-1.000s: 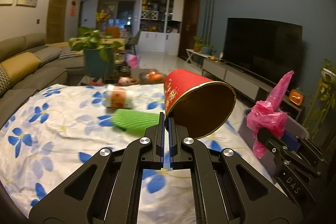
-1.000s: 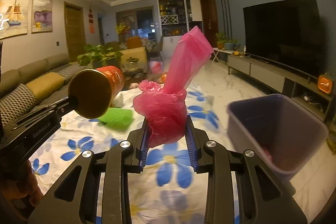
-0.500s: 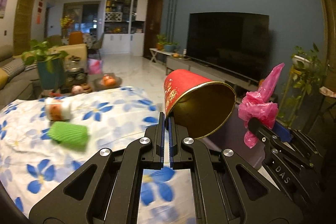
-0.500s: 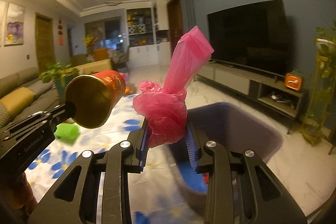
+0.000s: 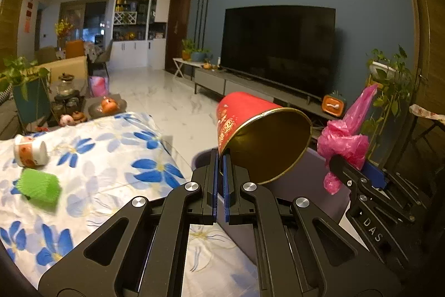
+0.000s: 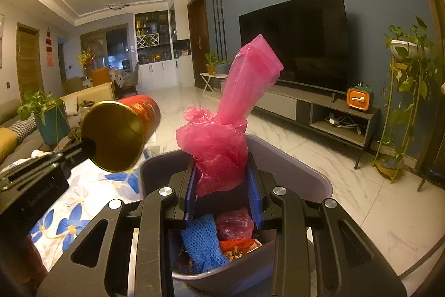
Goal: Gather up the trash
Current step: 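Carry the red cup and pink bag over the grey bin with both tools, then open the right tool over the grey bin while the left tool opens too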
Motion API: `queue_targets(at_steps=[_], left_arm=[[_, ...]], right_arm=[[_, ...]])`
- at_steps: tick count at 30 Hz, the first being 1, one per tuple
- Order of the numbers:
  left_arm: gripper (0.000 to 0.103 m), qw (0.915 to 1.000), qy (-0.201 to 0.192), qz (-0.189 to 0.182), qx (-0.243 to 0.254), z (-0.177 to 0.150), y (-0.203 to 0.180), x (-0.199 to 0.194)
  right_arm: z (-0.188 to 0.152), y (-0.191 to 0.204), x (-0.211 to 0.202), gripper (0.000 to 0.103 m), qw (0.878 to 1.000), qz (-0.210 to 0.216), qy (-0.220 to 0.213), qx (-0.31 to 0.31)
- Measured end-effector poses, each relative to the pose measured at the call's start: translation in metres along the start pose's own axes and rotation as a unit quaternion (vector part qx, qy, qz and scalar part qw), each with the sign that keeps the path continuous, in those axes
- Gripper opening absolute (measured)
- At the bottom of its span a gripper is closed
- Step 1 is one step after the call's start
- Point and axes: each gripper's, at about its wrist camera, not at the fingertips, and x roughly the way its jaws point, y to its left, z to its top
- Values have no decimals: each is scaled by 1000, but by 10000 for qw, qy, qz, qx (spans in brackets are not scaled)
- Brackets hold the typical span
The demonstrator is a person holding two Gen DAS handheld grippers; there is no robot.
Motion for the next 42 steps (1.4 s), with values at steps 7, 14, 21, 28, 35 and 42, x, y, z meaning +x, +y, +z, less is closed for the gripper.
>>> queue_targets(at_steps=[7, 14, 21, 28, 35, 42], left_arm=[[3, 9998, 171, -51, -44, -6, -3, 20], [3, 9996, 253, -109, -15, -9, -9, 31], [3, 9993, 324, -172, -11, -12, -12, 38], [3, 9990, 379, -249, -32, -12, -13, 45], [4, 9984, 410, -383, 30, -14, -14, 48], [24, 9987, 422, -282, -17, -17, -4, 42]], right_arm=[[-1, 3, 10, 33, 10000, -17, 94, -12], [-2, -4, 19, 33, 9999, -15, 149, 25], [-3, -8, 24, 34, 9998, -22, 177, 36], [-3, -8, 28, 34, 9997, 3, 218, 65], [-5, -11, 27, 47, 9998, 49, 161, 74], [-4, -11, 24, 51, 9998, 46, 144, 117]])
